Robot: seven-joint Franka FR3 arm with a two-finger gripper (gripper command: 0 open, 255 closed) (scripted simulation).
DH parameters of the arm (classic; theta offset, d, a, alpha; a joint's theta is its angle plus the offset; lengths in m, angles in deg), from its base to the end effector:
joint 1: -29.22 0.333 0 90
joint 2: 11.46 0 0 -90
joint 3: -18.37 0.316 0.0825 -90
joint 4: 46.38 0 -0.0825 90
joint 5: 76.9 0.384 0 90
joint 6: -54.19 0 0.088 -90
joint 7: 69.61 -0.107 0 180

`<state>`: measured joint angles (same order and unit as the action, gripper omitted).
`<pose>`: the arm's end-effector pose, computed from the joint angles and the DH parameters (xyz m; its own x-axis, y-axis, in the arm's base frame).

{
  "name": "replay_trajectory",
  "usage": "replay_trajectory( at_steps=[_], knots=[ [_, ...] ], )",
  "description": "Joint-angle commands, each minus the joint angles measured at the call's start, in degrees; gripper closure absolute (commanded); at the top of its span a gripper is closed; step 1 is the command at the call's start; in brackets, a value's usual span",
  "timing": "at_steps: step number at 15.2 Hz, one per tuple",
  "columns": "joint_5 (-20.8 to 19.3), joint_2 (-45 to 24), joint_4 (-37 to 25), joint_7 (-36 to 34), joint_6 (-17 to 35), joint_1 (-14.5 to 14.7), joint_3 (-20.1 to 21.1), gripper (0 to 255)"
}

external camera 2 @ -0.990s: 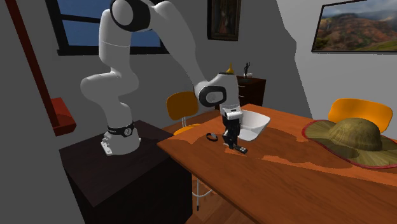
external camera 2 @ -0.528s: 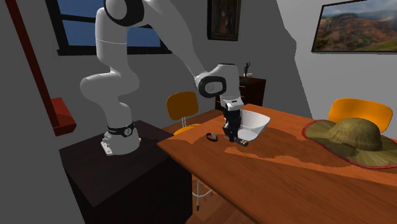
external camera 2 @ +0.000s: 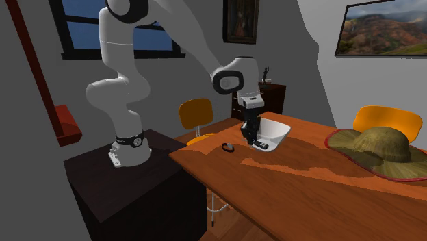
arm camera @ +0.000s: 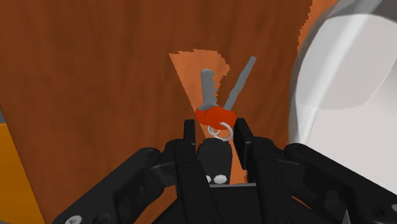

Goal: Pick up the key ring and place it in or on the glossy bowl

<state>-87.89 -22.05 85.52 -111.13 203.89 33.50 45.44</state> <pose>0.4589 0.2844 0.2899 0.9901 -0.0367 0.1355 -0.0272 -0.9971 -0.0711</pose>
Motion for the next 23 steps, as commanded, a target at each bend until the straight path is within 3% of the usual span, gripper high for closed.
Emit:
replay_trajectory(
  at_steps=[1,17,23],
  knots=[
    [1.5,1.4,-0.2,1.1,-1.5,-0.4,0.5,255],
    [9.4,10.2,-3.9,6.8,-12.7,-1.5,1.9,255],
    [2.0,1.7,-14.4,-4.6,-16.4,3.2,4.6,255]
  ],
)
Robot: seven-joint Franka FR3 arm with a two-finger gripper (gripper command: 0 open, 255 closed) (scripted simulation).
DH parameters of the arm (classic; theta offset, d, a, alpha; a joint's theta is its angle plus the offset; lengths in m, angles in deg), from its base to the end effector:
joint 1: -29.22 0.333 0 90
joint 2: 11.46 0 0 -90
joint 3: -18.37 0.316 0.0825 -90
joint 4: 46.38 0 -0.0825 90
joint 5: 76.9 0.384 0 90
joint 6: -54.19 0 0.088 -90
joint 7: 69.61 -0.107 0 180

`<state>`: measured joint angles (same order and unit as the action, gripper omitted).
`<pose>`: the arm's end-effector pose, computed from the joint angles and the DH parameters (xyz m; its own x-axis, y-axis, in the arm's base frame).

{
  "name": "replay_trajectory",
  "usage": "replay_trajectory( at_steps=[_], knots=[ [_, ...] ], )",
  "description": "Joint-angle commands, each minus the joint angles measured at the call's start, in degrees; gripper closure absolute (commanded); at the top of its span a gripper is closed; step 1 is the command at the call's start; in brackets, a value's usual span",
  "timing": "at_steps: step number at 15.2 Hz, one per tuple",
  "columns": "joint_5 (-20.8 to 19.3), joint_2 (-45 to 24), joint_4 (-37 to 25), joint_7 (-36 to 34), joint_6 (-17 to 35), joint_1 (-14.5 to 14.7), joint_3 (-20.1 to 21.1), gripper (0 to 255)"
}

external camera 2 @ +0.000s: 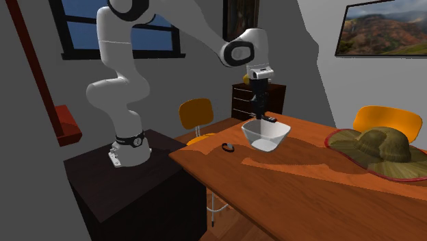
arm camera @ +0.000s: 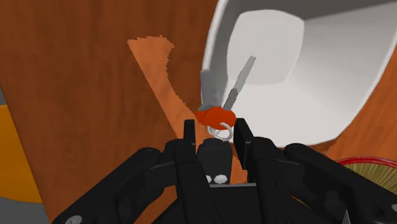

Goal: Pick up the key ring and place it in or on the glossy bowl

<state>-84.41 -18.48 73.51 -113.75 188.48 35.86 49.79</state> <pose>0.4591 0.3501 0.3873 0.9903 -0.0341 0.1349 -0.0246 -0.9971 -0.0717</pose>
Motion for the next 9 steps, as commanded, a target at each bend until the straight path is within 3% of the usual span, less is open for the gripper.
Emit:
replay_trajectory(
  at_steps=[1,6,9],
  knots=[
    [-2.7,-3.4,-4.4,-3.7,-1.8,1.9,0.5,255],
    [-8.5,-11.7,-15.7,-11.2,-6.7,8.0,0.6,255],
    [-9.6,-13.3,-16.4,-12.3,-6.0,9.0,0.2,255]
  ],
)
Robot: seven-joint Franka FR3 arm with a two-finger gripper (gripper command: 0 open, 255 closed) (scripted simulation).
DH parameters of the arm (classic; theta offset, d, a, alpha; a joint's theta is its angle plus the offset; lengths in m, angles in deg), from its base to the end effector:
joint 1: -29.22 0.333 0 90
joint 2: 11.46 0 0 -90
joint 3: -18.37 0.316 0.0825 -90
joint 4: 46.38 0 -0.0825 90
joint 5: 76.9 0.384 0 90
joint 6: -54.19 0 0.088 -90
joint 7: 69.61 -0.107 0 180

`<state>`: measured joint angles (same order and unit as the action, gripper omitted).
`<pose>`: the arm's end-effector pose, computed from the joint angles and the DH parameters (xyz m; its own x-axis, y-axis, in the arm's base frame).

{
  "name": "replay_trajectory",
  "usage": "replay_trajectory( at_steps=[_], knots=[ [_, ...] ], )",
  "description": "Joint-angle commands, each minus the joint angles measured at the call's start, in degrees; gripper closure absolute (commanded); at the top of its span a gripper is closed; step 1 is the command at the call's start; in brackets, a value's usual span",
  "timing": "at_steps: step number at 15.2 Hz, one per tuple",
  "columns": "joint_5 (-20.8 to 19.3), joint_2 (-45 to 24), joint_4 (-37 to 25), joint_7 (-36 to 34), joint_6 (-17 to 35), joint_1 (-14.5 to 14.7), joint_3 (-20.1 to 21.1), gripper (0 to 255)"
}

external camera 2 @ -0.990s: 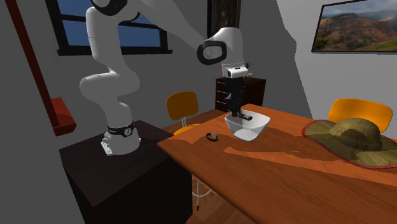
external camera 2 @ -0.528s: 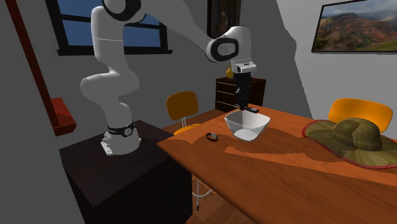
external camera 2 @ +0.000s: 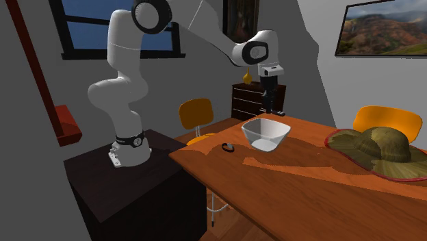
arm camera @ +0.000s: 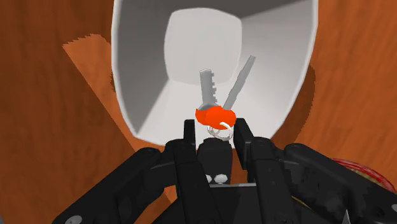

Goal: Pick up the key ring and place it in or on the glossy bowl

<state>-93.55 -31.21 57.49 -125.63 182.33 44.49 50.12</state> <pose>0.4653 0.4466 0.3887 0.9903 -0.0357 0.1346 -0.0262 -0.9971 -0.0714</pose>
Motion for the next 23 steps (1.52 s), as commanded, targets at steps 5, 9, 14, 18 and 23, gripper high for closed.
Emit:
replay_trajectory(
  at_steps=[5,9,14,18,23],
  knots=[
    [-2.0,-2.4,1.1,-1.6,3.2,0.9,-0.9,255],
    [-3.4,-4.0,2.1,-2.6,5.5,1.4,-1.6,255],
    [-5.1,-6.2,3.0,-3.9,8.2,2.1,-2.7,255],
    [-5.1,-6.2,3.0,-3.9,8.2,2.1,-2.7,255],
    [-5.1,-6.2,3.0,-3.9,8.2,2.1,-2.7,0]
  ],
)
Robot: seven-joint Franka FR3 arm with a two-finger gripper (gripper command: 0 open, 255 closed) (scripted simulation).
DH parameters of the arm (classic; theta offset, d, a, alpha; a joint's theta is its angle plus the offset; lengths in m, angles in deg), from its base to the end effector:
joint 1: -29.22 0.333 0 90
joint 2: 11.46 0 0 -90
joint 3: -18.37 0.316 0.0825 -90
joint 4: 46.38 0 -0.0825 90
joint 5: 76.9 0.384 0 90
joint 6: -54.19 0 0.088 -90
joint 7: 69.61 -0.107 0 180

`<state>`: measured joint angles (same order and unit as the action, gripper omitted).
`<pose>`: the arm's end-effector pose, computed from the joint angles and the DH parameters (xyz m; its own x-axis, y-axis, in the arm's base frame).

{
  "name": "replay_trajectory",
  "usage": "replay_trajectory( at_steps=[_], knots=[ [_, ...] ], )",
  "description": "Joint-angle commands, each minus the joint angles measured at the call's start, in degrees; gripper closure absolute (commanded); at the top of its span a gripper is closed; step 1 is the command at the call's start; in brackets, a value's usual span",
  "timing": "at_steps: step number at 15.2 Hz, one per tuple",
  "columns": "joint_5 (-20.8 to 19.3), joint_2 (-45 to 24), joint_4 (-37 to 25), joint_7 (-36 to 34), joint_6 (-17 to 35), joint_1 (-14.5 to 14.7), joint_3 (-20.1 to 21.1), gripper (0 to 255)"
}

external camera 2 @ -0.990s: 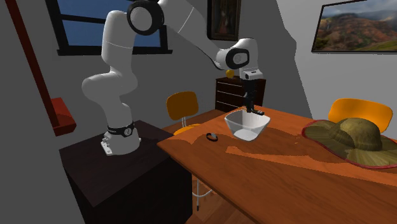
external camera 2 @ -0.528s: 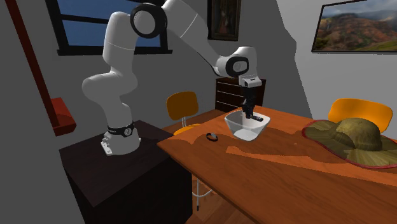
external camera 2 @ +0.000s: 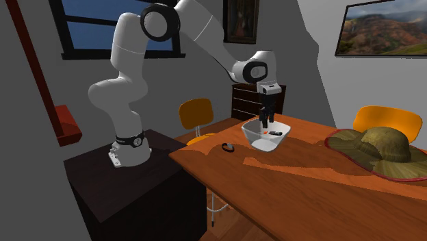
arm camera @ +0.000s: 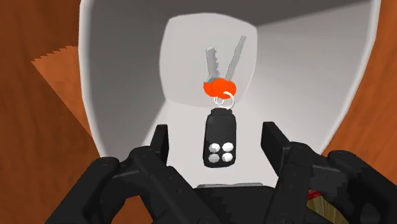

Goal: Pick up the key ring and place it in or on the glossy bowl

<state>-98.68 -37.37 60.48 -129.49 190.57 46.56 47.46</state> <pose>0.4657 0.4493 0.3127 0.9902 -0.0368 0.1349 -0.0273 -0.9971 -0.0711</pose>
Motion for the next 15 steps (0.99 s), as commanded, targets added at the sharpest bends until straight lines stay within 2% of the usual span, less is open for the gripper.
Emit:
replay_trajectory(
  at_steps=[1,4,8,15],
  knots=[
    [0.0,0.0,0.0,0.0,0.0,0.0,0.0,0],
    [0.0,0.0,0.0,0.0,0.0,0.0,0.0,0],
    [3.8,5.2,-0.2,2.3,-4.7,-1.7,2.2,0],
    [3.8,5.2,-0.2,2.3,-4.7,-1.7,2.2,0]
  ],
)
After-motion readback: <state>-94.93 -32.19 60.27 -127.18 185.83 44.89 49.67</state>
